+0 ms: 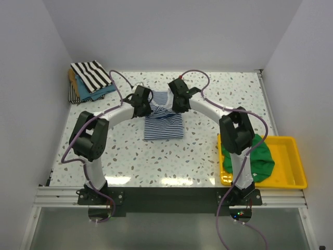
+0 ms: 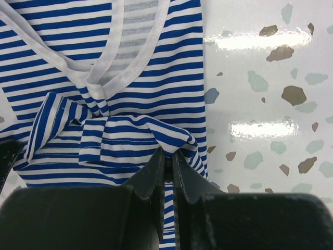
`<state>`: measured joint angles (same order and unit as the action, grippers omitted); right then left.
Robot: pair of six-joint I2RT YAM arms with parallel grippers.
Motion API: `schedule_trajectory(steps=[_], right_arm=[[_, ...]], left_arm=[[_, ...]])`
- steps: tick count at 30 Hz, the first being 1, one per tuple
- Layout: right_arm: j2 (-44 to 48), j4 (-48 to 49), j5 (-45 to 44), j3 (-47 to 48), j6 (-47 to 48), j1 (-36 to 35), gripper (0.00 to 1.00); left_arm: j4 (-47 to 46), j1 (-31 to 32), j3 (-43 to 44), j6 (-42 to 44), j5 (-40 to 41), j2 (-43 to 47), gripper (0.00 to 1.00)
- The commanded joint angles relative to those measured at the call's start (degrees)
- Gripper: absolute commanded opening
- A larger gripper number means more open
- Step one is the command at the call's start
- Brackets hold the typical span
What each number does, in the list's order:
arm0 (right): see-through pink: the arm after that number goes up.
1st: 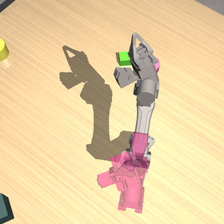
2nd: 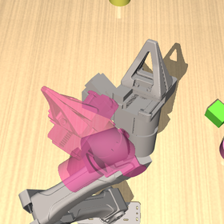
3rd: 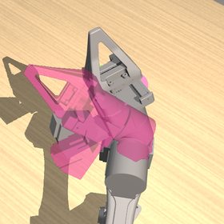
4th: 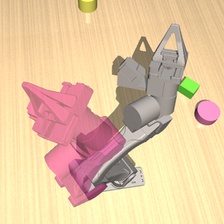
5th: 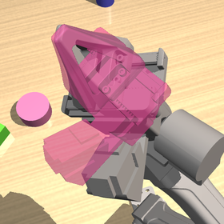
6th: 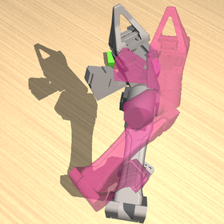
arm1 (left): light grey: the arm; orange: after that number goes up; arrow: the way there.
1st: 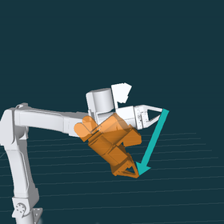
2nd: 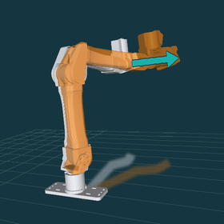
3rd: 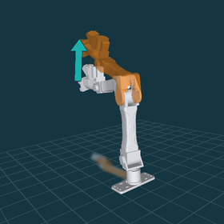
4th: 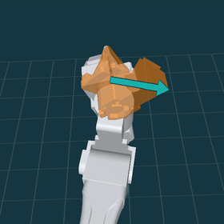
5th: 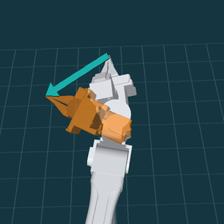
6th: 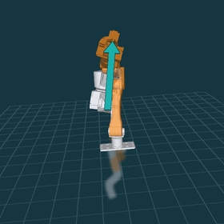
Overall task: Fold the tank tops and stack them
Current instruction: Fold the tank top
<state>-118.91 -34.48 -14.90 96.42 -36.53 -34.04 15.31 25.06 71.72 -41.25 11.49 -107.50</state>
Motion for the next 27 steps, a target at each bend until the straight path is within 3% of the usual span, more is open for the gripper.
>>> schedule_trajectory(steps=[1,2,4,5,7,8,11,15,19,22,25,27], right_arm=[[-0.53,2.22,1.53,2.89,0.85,0.55,0.07],[-0.62,2.31,1.54,2.98,0.85,0.73,0.10],[-1.14,2.57,1.62,3.25,1.03,0.91,0.19],[-1.32,2.40,1.45,3.51,1.03,0.99,0.30],[-1.41,2.40,1.27,4.12,1.11,1.26,0.44],[-1.41,2.23,1.01,4.56,1.20,1.35,0.47],[-0.97,1.00,0.05,7.02,1.82,1.35,0.52],[2.36,1.25,-0.66,4.58,1.64,1.17,0.54],[6.85,3.98,-0.23,-2.01,0.76,0.03,0.53],[8.78,4.77,-0.84,-5.89,0.94,-1.72,0.49],[8.96,6.61,-0.84,-8.96,1.03,-3.04,0.39],[8.26,7.49,-0.49,-9.41,1.03,-3.22,0.39]], left_arm=[[-4.41,-0.80,3.24,1.35,-0.94,-0.25,0.01],[-4.59,-0.80,3.94,1.70,-1.11,-0.42,0.04],[-4.24,-0.89,4.82,1.70,-1.29,-0.95,0.18],[-4.24,-1.06,5.00,1.79,-1.73,-1.04,0.24],[-4.50,-1.15,5.44,1.71,-1.82,-0.95,0.36],[-4.59,-1.24,5.71,1.70,-1.82,-0.61,0.44],[-3.80,-1.59,7.11,2.14,-1.12,0.71,0.53],[-1.78,-1.59,6.24,1.71,0.46,3.96,0.54],[-3.27,-1.50,0.09,-0.75,-1.02,7.83,0.51],[-4.32,-0.81,-4.64,-1.81,-3.84,10.03,0.43],[-6.25,0.51,-8.95,-2.68,-4.89,11.52,0.25],[-7.83,1.22,-10.28,-2.87,-5.94,11.35,0.14]])
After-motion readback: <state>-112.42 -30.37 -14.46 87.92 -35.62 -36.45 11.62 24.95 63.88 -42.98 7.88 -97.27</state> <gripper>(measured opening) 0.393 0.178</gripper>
